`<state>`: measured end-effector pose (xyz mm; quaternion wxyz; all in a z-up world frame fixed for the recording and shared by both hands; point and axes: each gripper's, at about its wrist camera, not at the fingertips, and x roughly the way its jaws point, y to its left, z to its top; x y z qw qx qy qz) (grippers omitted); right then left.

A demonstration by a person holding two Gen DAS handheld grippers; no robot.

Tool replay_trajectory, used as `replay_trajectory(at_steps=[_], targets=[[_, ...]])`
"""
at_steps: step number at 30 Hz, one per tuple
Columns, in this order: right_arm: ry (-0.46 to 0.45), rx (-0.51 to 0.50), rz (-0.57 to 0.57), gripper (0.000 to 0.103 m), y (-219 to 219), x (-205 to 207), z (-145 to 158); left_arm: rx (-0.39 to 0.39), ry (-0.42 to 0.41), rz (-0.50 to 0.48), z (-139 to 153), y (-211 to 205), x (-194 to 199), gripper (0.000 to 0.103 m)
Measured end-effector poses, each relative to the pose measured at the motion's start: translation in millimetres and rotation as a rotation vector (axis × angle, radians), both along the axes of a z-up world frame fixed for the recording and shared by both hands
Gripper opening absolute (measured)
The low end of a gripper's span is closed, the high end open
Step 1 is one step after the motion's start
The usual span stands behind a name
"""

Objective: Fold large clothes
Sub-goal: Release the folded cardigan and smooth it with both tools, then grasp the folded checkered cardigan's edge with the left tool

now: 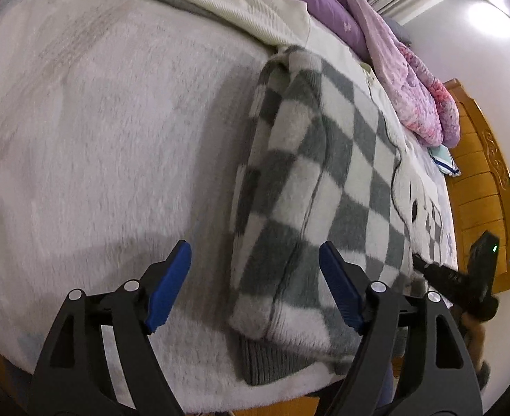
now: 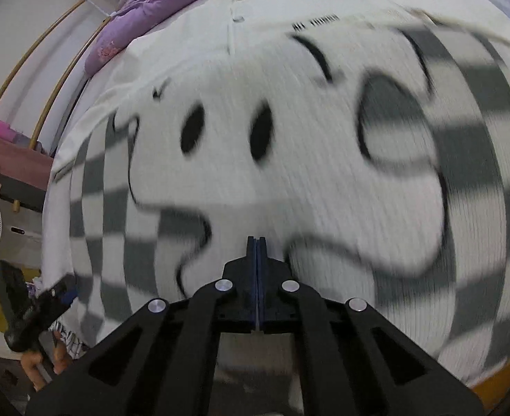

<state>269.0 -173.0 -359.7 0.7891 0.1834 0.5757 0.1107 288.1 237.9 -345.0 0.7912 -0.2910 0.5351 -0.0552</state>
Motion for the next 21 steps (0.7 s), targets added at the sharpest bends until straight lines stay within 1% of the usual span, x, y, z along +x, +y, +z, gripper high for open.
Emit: replay_trajectory(at_steps=[2, 5, 7, 10, 11, 12, 14, 16, 19, 21], targets=[[-0.019, 0.013, -0.009, 0.0, -1, 0, -7, -0.014, 0.021, -0.001, -5, -4, -5, 0.077], [-0.006, 0.049, -0.031, 0.0, -7, -1, -3, -0.033, 0.05, -0.01, -14, -12, -15, 0.077], [-0.006, 0.022, -0.024, 0.0, -6, -13, 5, -0.052, 0.055, -0.008, -18, -18, -24, 0.077], [0.004, 0.004, -0.005, 0.0, 0, -37, 8, -0.096, 0.063, 0.034, -21, -16, -34, 0.077], [0.04, 0.005, 0.004, 0.0, 3, -44, 2, -0.106, 0.064, 0.044, -22, -16, -37, 0.077], [0.051, 0.017, 0.003, 0.0, 3, -54, -5, -0.106, 0.066, 0.05, -23, -16, -40, 0.077], [0.017, 0.005, 0.0, 0.0, 2, -64, -13, -0.115, 0.069, 0.069, -25, -17, -43, 0.077], [0.012, 0.036, -0.025, 0.0, -2, -63, -20, -0.123, 0.066, 0.079, -27, -16, -47, 0.077], [0.018, 0.05, -0.024, 0.0, -4, -59, -22, -0.174, 0.076, 0.124, -32, -13, -54, 0.077], [0.012, 0.052, -0.02, 0.0, -3, -60, -22, -0.231, 0.076, 0.146, -34, -13, -59, 0.077]])
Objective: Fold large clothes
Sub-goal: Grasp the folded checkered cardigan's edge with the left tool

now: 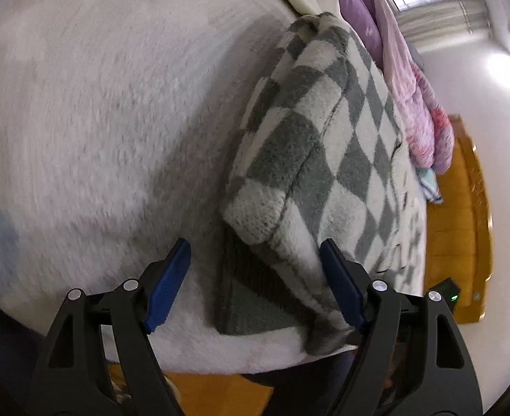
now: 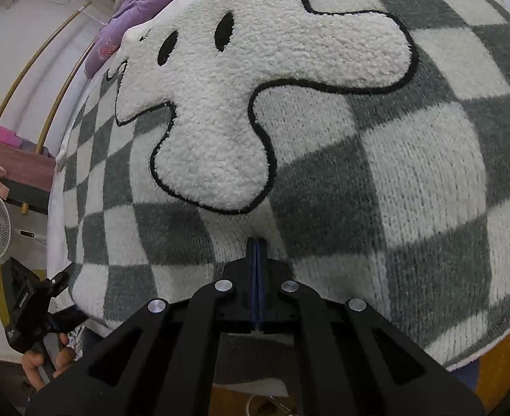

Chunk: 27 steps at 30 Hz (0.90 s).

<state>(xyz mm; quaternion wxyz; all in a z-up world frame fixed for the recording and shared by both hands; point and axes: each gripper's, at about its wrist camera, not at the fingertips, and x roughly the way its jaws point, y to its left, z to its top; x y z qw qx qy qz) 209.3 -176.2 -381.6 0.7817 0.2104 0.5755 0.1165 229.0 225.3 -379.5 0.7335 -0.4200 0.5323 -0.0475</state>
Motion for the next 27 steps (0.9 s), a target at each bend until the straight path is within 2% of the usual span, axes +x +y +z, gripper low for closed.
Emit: replay_trajectory(at_steps=[3, 5, 8, 11, 13, 15, 17, 27], targets=[[-0.012, 0.003, 0.003, 0.0, -3, -1, 1, -0.051, -0.009, 0.03, -4, -4, -6, 0.075], [-0.014, 0.014, 0.002, 0.0, -5, -2, 1, -0.058, -0.009, 0.04, -5, -6, -8, 0.067], [-0.021, 0.032, 0.001, 0.0, -5, -3, -1, -0.115, -0.006, 0.065, -9, -4, -12, 0.056], [-0.023, 0.045, -0.002, 0.0, -7, -4, -2, -0.102, -0.016, 0.063, -13, -2, -16, 0.044], [-0.023, 0.046, 0.001, 0.0, -7, -4, -2, -0.102, -0.013, 0.076, -14, -1, -19, 0.043], [-0.021, 0.046, 0.01, 0.0, -8, -4, -2, -0.069, -0.022, 0.068, -10, -4, -20, 0.04], [-0.024, 0.043, 0.017, 0.0, -8, -4, -2, -0.053, -0.033, 0.069, -7, -5, -20, 0.034], [-0.021, -0.011, 0.069, 0.0, 2, 1, 2, -0.032, -0.06, 0.084, -1, -6, -23, 0.03]])
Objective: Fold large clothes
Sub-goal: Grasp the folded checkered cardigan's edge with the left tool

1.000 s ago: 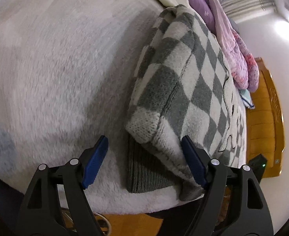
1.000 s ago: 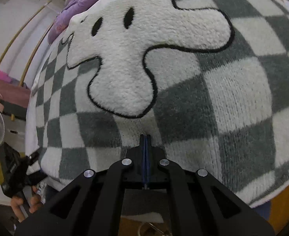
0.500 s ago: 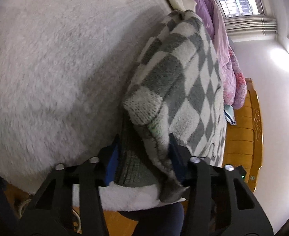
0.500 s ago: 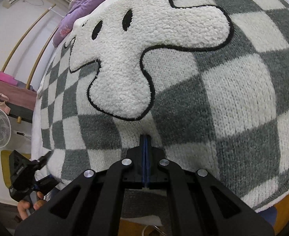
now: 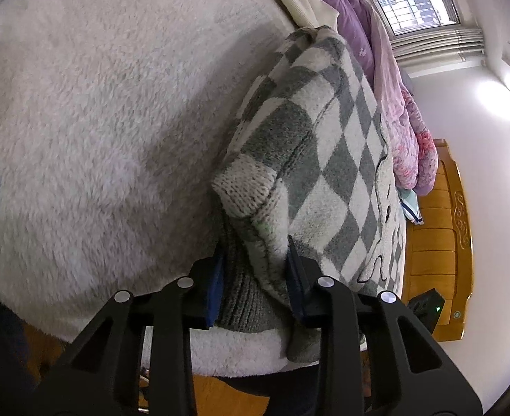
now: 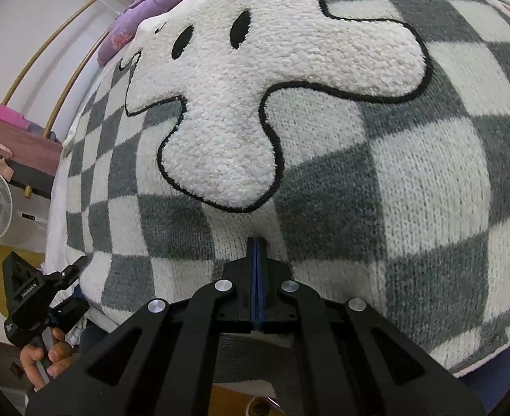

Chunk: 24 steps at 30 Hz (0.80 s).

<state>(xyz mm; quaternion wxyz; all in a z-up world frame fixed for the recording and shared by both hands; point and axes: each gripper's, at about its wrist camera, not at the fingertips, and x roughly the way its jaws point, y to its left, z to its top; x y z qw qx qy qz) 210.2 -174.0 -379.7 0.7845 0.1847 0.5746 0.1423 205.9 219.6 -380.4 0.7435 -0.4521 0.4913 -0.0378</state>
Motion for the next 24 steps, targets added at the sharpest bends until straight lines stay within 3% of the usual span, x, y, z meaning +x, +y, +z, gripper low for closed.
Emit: replay_trajectory(at_steps=[9, 12, 17, 24], targets=[[-0.013, -0.037, 0.006, 0.0, 2, -1, 0, 0.014, -0.053, -0.006, 14, -6, -1, 0.024], [-0.008, -0.049, 0.004, 0.0, 4, -4, 3, 0.054, -0.129, -0.036, 32, -11, -2, 0.023], [0.041, -0.028, -0.013, 0.0, 4, -12, 3, 0.089, -0.184, -0.094, 59, -21, 2, 0.021], [-0.032, 0.0, 0.01, 0.001, 5, -14, 2, 0.14, -0.295, -0.198, 118, -63, 17, 0.021]])
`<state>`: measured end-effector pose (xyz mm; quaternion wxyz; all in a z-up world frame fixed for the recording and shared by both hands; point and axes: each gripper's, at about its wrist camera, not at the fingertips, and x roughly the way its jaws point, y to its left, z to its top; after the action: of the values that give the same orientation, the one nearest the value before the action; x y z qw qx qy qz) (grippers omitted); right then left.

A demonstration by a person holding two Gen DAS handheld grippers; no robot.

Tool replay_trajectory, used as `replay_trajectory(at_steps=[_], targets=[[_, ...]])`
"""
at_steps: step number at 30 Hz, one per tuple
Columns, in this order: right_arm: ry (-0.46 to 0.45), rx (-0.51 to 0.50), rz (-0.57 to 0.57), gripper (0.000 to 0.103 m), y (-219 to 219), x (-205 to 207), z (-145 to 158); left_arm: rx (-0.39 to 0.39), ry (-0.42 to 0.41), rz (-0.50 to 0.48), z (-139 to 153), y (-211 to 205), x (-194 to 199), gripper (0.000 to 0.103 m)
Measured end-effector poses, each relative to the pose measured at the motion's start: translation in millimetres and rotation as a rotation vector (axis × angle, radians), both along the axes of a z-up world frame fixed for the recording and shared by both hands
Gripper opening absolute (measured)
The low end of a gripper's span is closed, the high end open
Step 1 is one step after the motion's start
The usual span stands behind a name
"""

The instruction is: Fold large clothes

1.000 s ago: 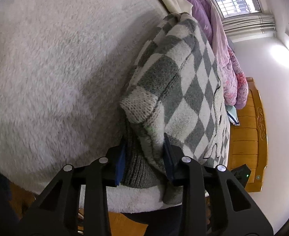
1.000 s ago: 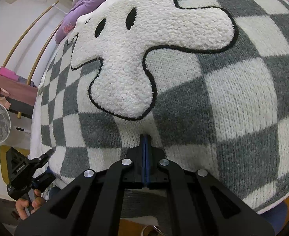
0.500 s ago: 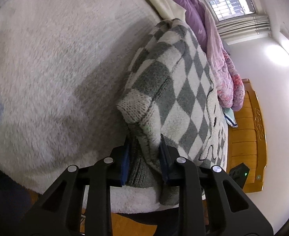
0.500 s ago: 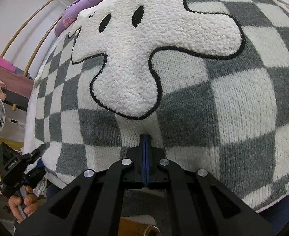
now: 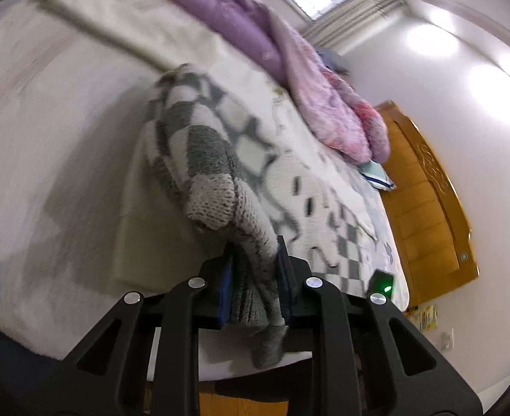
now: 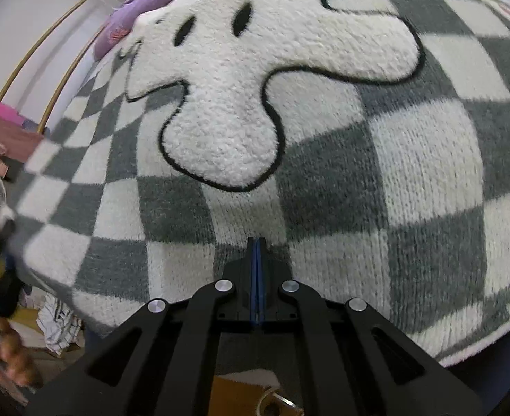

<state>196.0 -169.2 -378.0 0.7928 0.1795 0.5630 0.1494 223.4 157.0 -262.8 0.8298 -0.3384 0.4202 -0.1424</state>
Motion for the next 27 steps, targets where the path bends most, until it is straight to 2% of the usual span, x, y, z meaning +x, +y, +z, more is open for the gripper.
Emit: replay_trajectory(at_steps=[3, 5, 7, 9, 11, 14, 19, 22, 24, 25, 26, 27], targets=[[-0.11, 0.056, 0.021, 0.013, -2, -15, 21, 0.025, -0.018, -0.032, 19, -17, 10, 0.021], [-0.238, 0.063, 0.07, 0.033, 5, -33, 44, 0.02, -0.017, -0.049, 27, -26, 15, 0.021], [-0.353, 0.05, 0.129, 0.045, 16, -49, 65, 0.025, -0.012, -0.051, 30, -31, 20, 0.021], [-0.451, 0.038, 0.185, 0.048, 29, -64, 82, 0.036, -0.004, -0.052, 31, -34, 23, 0.021], [-0.51, 0.026, 0.232, 0.05, 40, -73, 91, 0.029, 0.008, -0.052, 30, -33, 25, 0.021], [-0.598, -0.049, 0.324, 0.059, 67, -80, 102, 0.03, 0.026, -0.045, 30, -32, 27, 0.021], [-0.643, -0.113, 0.448, 0.059, 100, -64, 101, 0.027, 0.041, -0.047, 30, -30, 23, 0.021], [-0.638, -0.115, 0.434, 0.059, 111, -51, 92, 0.037, 0.052, -0.052, 31, -29, 23, 0.021], [-0.628, -0.1, 0.423, 0.054, 115, -39, 87, 0.045, 0.059, -0.058, 31, -28, 23, 0.021], [-0.626, -0.099, 0.426, 0.049, 116, -34, 85, 0.043, 0.062, -0.06, 31, -28, 24, 0.021], [-0.623, -0.098, 0.427, 0.035, 120, -34, 84, 0.039, 0.067, -0.061, 30, -27, 24, 0.021], [-0.61, -0.09, 0.425, 0.027, 122, -31, 83, 0.038, 0.073, -0.061, 29, -26, 25, 0.021]])
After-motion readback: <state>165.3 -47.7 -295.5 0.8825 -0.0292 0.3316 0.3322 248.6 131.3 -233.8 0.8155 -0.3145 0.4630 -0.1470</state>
